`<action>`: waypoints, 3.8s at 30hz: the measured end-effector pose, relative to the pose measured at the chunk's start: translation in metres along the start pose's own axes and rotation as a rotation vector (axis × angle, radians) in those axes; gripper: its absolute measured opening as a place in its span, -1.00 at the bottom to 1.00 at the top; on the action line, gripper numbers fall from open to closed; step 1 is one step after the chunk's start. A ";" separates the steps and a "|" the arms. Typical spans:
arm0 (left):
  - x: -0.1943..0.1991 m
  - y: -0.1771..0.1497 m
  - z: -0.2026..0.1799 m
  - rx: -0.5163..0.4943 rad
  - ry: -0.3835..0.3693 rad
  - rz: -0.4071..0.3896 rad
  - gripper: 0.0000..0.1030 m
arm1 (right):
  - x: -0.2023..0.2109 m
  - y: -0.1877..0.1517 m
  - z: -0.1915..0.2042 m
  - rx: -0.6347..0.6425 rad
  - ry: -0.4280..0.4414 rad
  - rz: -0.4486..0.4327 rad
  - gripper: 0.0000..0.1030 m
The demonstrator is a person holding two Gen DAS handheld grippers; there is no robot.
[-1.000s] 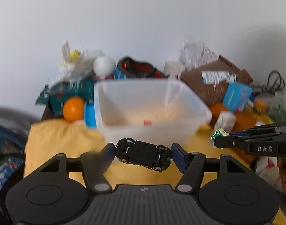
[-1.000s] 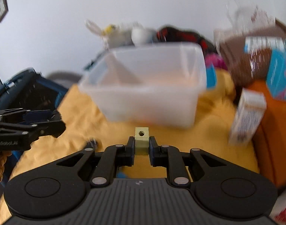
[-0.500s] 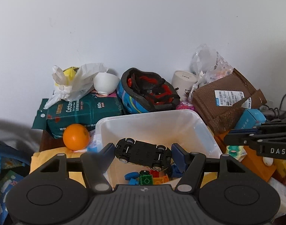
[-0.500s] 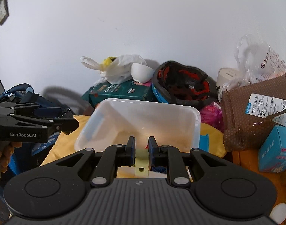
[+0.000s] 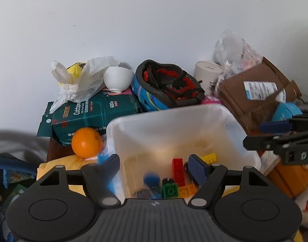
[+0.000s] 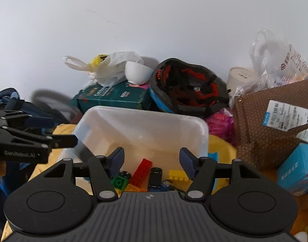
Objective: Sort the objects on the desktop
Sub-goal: 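Grasp a brown cube with the right gripper while the left gripper grasps the yellow block, then carry the brown cube and yellow block into the clear bin and release, then grasp the second brown cube with the right gripper while the left gripper grasps a black car, then carry the brown cube and black car into the clear bin and release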
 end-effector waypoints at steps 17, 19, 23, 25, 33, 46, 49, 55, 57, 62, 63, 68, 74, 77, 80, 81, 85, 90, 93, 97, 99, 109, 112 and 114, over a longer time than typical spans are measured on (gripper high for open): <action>0.025 -0.241 -0.042 0.048 -0.081 0.088 0.35 | 0.014 -0.243 0.069 0.041 0.145 0.195 -0.06; 0.023 -0.254 -0.044 0.060 -0.080 0.110 0.35 | 0.014 -0.258 0.082 0.054 0.149 0.196 -0.06; 0.020 -0.260 -0.052 0.027 -0.085 0.122 0.34 | -0.004 -0.259 0.096 0.109 0.123 0.178 -0.11; 0.015 -0.259 -0.062 0.009 -0.103 0.122 0.34 | -0.011 -0.256 0.097 0.115 0.132 0.182 -0.33; -0.014 -0.246 -0.094 -0.079 -0.116 0.124 0.16 | 0.021 -0.258 0.056 0.051 0.103 0.160 -0.36; 0.034 -0.211 -0.058 0.006 -0.158 0.047 -0.34 | 0.045 -0.236 0.034 -0.053 0.102 0.092 -0.36; 0.044 -0.179 -0.044 0.017 -0.143 0.019 -0.34 | 0.049 -0.206 0.033 -0.052 0.112 0.045 -0.36; 0.047 -0.091 -0.024 0.028 -0.132 -0.041 -0.34 | 0.048 -0.119 0.026 -0.039 0.110 -0.046 -0.36; 0.041 -0.067 -0.017 0.043 -0.133 -0.023 -0.34 | 0.047 -0.091 0.021 -0.039 0.110 -0.057 -0.36; 0.023 -0.015 -0.008 0.040 -0.108 0.034 -0.33 | 0.036 -0.035 0.007 -0.036 0.092 -0.018 -0.36; 0.019 -0.006 -0.006 0.043 -0.101 0.041 -0.33 | 0.033 -0.026 0.003 -0.037 0.085 -0.004 -0.36; 0.006 0.021 -0.002 0.045 -0.078 0.051 -0.33 | 0.016 -0.006 -0.007 -0.012 0.042 0.029 -0.36; -0.002 0.020 0.004 0.068 -0.021 0.011 0.40 | -0.002 0.004 -0.011 -0.003 -0.010 0.037 0.18; -0.003 -0.006 0.009 0.062 -0.039 0.025 0.40 | 0.000 0.001 -0.009 -0.004 0.004 0.019 0.15; 0.002 -0.040 0.014 0.040 -0.023 0.014 0.40 | 0.004 -0.014 -0.004 -0.001 0.028 0.016 0.15; 0.004 -0.056 0.015 0.033 -0.020 0.008 0.40 | 0.008 -0.021 -0.001 0.005 0.038 0.011 0.15; 0.011 -0.121 0.015 0.038 -0.024 -0.005 0.40 | 0.021 -0.069 0.018 0.043 0.092 0.015 0.17; -0.014 -0.198 0.008 0.019 -0.025 0.129 0.40 | 0.020 -0.167 0.044 0.109 0.157 0.095 0.30; -0.029 -0.202 0.007 0.015 -0.003 0.138 0.40 | 0.006 -0.221 0.056 0.157 0.148 0.177 0.24; -0.048 -0.202 0.004 0.003 0.022 0.157 0.37 | -0.005 -0.240 0.061 0.167 0.125 0.186 0.17; -0.056 -0.207 0.003 -0.018 0.041 0.180 0.25 | -0.011 -0.239 0.064 0.177 0.124 0.187 0.15; -0.037 -0.209 -0.007 -0.033 -0.065 0.132 -0.36 | -0.018 -0.243 0.070 0.218 0.180 0.189 -0.16; -0.013 -0.206 -0.008 -0.020 -0.092 0.089 -0.36 | -0.003 -0.241 0.060 0.150 0.186 0.169 -0.16; 0.000 -0.201 -0.009 -0.014 -0.095 0.075 -0.36 | 0.009 -0.237 0.049 0.076 0.190 0.147 -0.16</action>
Point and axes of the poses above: each gripper's, at about its wrist camera, not at the fingertips, and x roughly against the way its jaws point, z to its left, y to its top, the point moved 9 cm from there along -x, roughly the way its jaws point, and after that the axes turned 1 degree about -y, right-handed, at the moved point
